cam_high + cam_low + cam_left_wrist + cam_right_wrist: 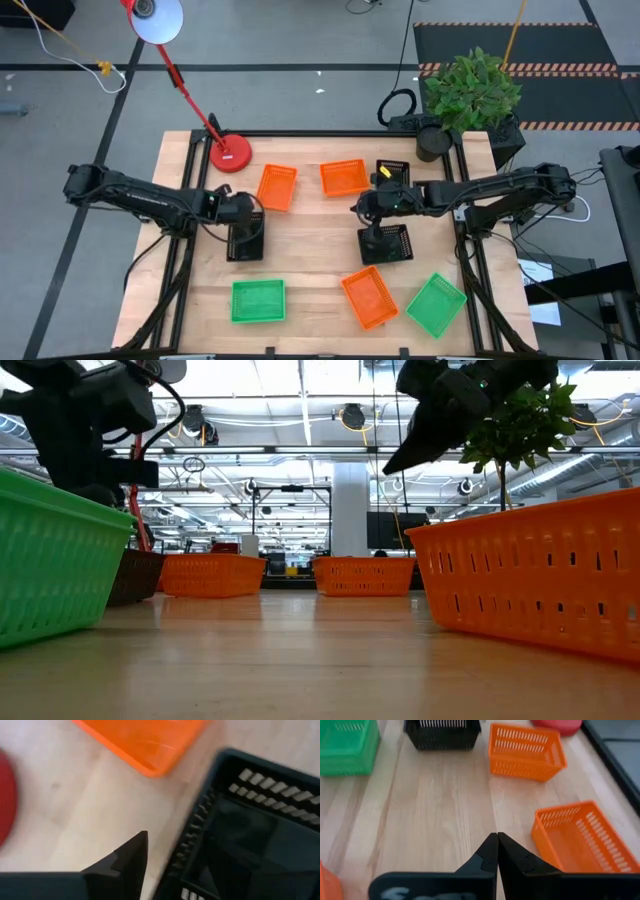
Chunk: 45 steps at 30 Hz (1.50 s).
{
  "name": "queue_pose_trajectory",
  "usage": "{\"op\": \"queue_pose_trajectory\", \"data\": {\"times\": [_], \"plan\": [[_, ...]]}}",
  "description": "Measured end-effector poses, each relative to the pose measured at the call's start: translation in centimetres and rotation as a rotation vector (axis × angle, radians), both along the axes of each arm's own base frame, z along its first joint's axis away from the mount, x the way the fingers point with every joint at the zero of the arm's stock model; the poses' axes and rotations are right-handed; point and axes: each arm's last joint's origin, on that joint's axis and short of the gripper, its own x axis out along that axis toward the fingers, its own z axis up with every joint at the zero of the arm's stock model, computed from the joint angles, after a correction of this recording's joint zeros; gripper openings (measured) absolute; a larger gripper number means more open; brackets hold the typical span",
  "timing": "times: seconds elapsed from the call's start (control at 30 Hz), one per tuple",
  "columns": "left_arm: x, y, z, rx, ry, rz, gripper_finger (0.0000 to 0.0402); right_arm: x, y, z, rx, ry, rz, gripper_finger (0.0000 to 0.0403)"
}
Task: Stack baskets by color
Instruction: Stack the bottom left black basket on top of the top black basket, then stack the left black bin on top of the top black basket
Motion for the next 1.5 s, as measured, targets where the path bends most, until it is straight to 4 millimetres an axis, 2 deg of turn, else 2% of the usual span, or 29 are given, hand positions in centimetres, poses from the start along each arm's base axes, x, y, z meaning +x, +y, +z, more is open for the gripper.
{"op": "queue_pose_trajectory", "data": {"times": [0.13, 0.33, 0.37, 0.47, 0.6, 0.83, 0.93, 1.03, 1.13, 1.2, 1.3, 1.5], "plan": [[0.2, 0.0, 0.0, -0.009, -0.025, -0.013, 0.0135, -0.1, 0.1, 0.3, 0.0, -0.019, 0.004, 0.0], [0.3, -0.2, 0.0, -0.023, -0.022, -0.06, 0.0022, 0.1, 0.1, 0.4, 0.001, -0.038, 0.005, 0.0], [0.3, -0.2, 0.0, -0.027, -0.024, -0.06, 0.0014, 0.1, 0.1, 0.4, 0.001, -0.04, 0.005, 0.0], [0.5, -0.2, 0.5, -0.029, -0.029, -0.065, 0.0021, 0.1, 0.1, 0.5, 0.001, -0.041, 0.004, 0.0], [1.2, -0.2, 2.1, -0.025, -0.045, -0.086, 0.0018, 0.1, 0.1, 0.6, 0.002, -0.054, 0.003, 0.0], [3.2, -0.3, 7.6, 0.021, -0.178, -0.101, 0.0014, 0.8, 0.1, 1.3, 0.053, -0.173, -0.063, 0.0], [3.9, -0.1, 10.1, 0.108, -0.249, -0.104, 0.0008, 1.4, 0.5, 1.4, 0.05, -0.219, -0.049, 0.0001], [4.8, 0.1, 12.4, 0.234, -0.356, -0.095, 0.0008, 2.2, 1.1, 1.2, 0.016, -0.268, -0.045, 0.0017], [5.6, 0.2, 13.9, 0.345, -0.455, -0.097, 0.0011, 2.9, 1.6, 1.0, -0.047, -0.307, -0.064, 0.0046], [6.4, 0.3, 13.9, 0.412, -0.47, -0.09, 0.0009, 3.3, 1.9, 1.0, -0.077, -0.337, -0.076, 0.0071], [7.6, 0.4, 12.6, 0.482, -0.412, -0.074, 0.0007, 3.6, 2.1, 1.4, -0.131, -0.4, -0.107, 0.011], [11.7, 0.4, 10.9, 0.541, -0.469, -0.092, 0.0011, 4.2, 1.8, 1.1, -0.203, -0.425, -0.164, 0.0163]]}}
